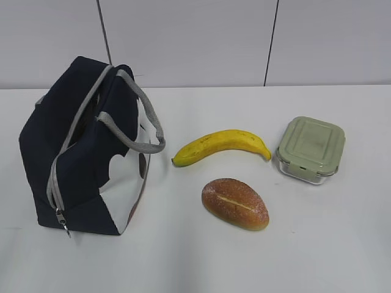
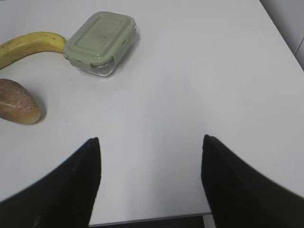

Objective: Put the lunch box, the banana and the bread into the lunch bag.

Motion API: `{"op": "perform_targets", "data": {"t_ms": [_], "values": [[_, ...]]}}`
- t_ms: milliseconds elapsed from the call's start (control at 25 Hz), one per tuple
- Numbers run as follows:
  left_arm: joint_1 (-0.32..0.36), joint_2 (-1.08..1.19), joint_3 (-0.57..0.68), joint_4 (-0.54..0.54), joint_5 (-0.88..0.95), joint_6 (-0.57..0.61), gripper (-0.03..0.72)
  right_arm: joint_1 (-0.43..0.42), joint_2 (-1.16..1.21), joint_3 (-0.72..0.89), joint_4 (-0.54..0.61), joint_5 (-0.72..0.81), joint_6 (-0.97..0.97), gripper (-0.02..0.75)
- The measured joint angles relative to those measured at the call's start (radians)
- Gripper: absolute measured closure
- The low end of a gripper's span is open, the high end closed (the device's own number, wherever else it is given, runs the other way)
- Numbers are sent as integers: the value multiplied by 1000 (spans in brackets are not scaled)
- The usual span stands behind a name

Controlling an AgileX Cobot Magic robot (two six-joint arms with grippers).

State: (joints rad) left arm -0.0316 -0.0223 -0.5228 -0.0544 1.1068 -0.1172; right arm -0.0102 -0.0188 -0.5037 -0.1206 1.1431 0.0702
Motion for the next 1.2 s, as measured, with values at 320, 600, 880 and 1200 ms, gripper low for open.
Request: {"op": "perform_targets", "data": {"t_ms": [320,600,880,1200], "values": [[0,19,0,-3,0,0,97,0,0,0,0,0,0,247],[0,241,-91,-44,-68,0,97,0,0,0,0,0,0,247],[0,573,-254,-140,-169,97,97,0,0,0,0,0,0,247],[0,990,-513,-257,-170,243,99,0,0,0,0,0,0,247]]}}
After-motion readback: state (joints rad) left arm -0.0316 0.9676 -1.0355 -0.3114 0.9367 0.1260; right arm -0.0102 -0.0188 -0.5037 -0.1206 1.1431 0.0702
